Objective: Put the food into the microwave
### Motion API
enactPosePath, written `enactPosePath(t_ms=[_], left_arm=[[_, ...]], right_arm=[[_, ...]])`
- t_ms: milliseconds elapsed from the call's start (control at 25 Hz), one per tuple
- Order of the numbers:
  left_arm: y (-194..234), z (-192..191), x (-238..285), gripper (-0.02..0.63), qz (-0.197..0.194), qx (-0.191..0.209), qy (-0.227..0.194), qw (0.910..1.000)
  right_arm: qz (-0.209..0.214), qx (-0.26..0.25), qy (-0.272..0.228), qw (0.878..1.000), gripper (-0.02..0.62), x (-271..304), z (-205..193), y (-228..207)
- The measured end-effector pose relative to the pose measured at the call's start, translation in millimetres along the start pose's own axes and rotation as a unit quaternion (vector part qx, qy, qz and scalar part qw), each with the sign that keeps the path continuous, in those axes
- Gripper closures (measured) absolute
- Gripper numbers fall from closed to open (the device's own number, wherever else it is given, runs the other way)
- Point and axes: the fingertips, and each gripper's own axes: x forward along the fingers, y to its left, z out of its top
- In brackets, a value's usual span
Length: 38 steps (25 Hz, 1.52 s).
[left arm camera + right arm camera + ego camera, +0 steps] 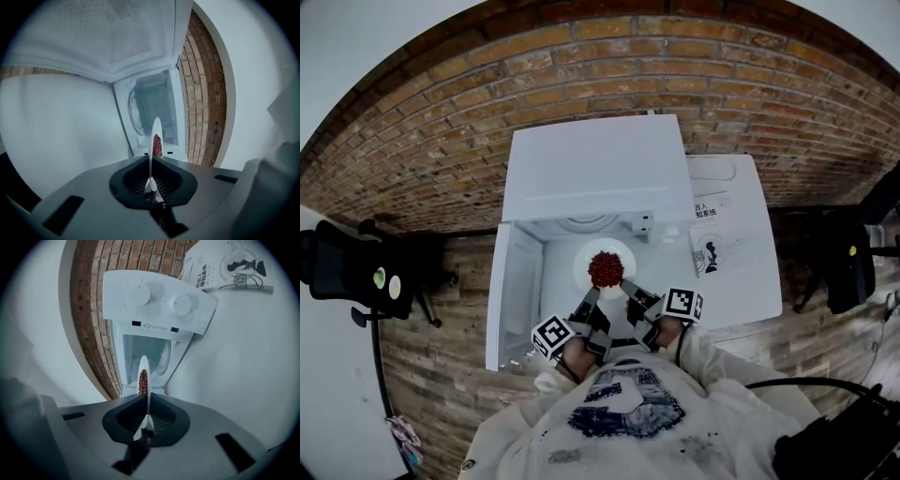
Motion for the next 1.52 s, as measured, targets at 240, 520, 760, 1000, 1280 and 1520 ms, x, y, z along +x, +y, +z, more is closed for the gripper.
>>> enactPosePath(t_ms=[240, 520, 760, 1000, 1280, 1520], left_arm=[[6.6, 18.5, 15.9, 0.588, 0.002, -0.001, 0.001, 1.0], [21.6, 39.3, 37.8, 0.588, 0.009, -0.001, 0.002, 1.0], [31.0, 50.8, 56.0, 0.588, 0.015, -0.012, 0.001, 0.9998], [40.4, 68.6, 70.9, 0.588, 0.025, -0.017, -0.008, 0.9995], [51.3, 80.8, 85.3, 0.588, 0.036, -0.019, -0.013, 0.9991], [58.7, 89.1, 95.7, 0.588, 0.042, -0.03, -0.016, 0.9985]], right_arm=[[-0.005, 0.005, 0.001, 1.0, 0.571, 21.6, 11.2, -2.3], [-0.022, 0.003, 0.003, 1.0, 0.571, 47.9, 27.2, -16.7], [-0.036, 0.001, 0.004, 0.999, 0.571, 64.0, 41.8, -27.8], [-0.038, 0.004, 0.004, 0.999, 0.571, 85.0, 53.2, -36.3], [-0.042, 0.014, -0.005, 0.999, 0.571, 100.7, 62.6, -48.7], [-0.054, 0.024, -0.013, 0.998, 0.571, 110.7, 69.5, -56.8]])
